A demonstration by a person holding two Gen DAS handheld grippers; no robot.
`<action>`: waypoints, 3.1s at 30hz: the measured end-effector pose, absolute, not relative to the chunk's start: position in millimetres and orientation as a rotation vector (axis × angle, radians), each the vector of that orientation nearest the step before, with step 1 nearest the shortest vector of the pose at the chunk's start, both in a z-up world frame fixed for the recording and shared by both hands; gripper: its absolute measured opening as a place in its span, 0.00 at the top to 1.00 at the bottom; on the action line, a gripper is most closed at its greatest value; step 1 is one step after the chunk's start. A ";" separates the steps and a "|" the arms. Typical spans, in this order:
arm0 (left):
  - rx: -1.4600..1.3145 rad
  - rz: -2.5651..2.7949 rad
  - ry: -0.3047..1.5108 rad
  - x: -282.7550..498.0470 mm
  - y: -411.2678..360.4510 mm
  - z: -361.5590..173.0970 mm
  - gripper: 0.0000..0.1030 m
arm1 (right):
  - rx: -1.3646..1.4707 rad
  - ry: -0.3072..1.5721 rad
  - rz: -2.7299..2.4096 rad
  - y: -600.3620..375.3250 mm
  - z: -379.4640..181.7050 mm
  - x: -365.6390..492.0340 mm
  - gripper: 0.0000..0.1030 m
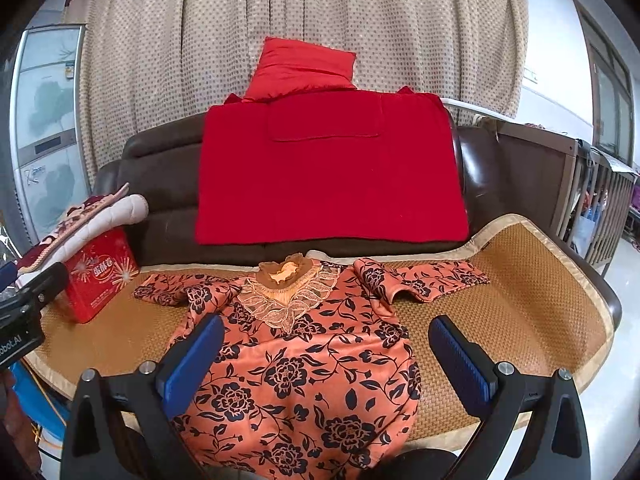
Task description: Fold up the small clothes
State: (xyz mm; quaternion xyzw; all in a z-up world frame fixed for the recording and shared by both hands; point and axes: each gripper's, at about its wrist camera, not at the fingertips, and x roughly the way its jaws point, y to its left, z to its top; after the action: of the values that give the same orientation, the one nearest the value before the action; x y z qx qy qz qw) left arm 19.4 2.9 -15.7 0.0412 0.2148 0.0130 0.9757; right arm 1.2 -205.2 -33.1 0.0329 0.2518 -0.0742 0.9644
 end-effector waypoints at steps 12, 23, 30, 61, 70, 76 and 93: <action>0.083 0.025 0.447 24.8 2.4 -19.4 0.00 | 0.054 0.539 -0.149 -202.4 -35.7 7.6 0.00; 0.089 0.030 0.468 38.4 -1.2 -28.1 0.00 | 0.062 0.557 -0.136 -200.5 -39.1 28.1 0.00; 0.090 0.032 0.474 46.2 -1.2 -29.1 0.00 | 0.063 0.571 -0.133 -200.1 -40.3 42.9 0.00; 0.105 -0.064 0.626 145.3 -39.8 -67.8 0.00 | 0.157 0.637 -0.118 -249.6 -78.1 119.3 0.00; -0.035 -0.102 0.752 269.5 -66.8 -150.6 0.00 | 0.313 0.658 -0.228 -446.8 -141.5 197.6 0.00; 0.051 0.007 0.691 299.0 -75.7 -198.4 0.00 | 0.684 0.709 -0.378 -579.9 -210.4 231.9 0.07; -0.001 0.074 0.735 327.3 -59.6 -215.4 0.00 | 0.437 0.965 -0.699 -627.0 -284.4 368.4 0.54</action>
State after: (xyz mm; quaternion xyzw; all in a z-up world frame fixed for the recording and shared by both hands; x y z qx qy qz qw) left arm 327.3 -59.6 -215.4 -0.0006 0.3593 0.0362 0.9325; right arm 368.4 -627.0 -284.4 0.2043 0.4508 -0.3267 0.8052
